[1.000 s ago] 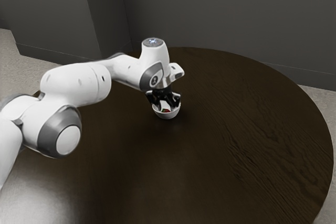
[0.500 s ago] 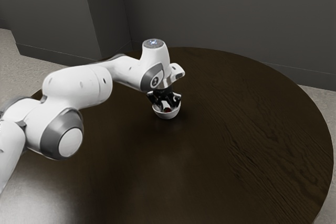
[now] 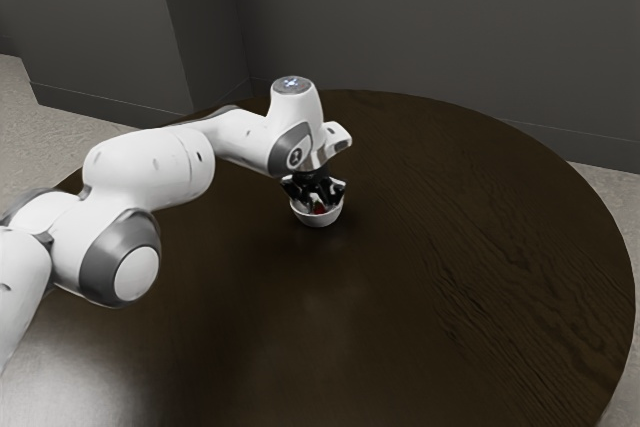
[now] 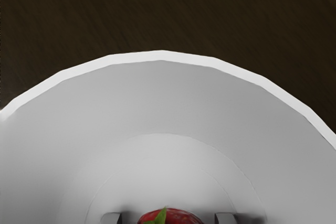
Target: Take strawberry from the bowl
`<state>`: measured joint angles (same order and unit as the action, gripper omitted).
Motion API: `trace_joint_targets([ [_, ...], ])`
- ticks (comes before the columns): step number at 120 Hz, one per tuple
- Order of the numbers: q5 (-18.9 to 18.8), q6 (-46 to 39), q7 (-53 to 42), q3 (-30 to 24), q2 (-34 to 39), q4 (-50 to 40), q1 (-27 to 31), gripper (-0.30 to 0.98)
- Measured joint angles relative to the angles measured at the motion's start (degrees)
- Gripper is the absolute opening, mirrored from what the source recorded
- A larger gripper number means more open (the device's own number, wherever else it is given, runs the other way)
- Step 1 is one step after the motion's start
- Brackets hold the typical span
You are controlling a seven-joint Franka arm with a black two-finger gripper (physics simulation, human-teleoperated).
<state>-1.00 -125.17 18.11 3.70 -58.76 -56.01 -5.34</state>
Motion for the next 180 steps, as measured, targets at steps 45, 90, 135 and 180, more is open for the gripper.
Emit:
trace_joint_targets([
  [45, 0.0, 0.3, 0.0, 0.1, 4.9, -3.5, -0.6, 0.14],
  [90, 0.0, 0.2, 0.3, 0.3, 10.7, -4.6, -6.5, 0.14],
  [135, 1.4, -4.8, 0.4, -1.8, 0.2, 4.6, -8.1, 0.14],
  [180, 2.0, -12.0, 0.2, -2.5, -5.2, 8.5, -7.9, 0.42],
])
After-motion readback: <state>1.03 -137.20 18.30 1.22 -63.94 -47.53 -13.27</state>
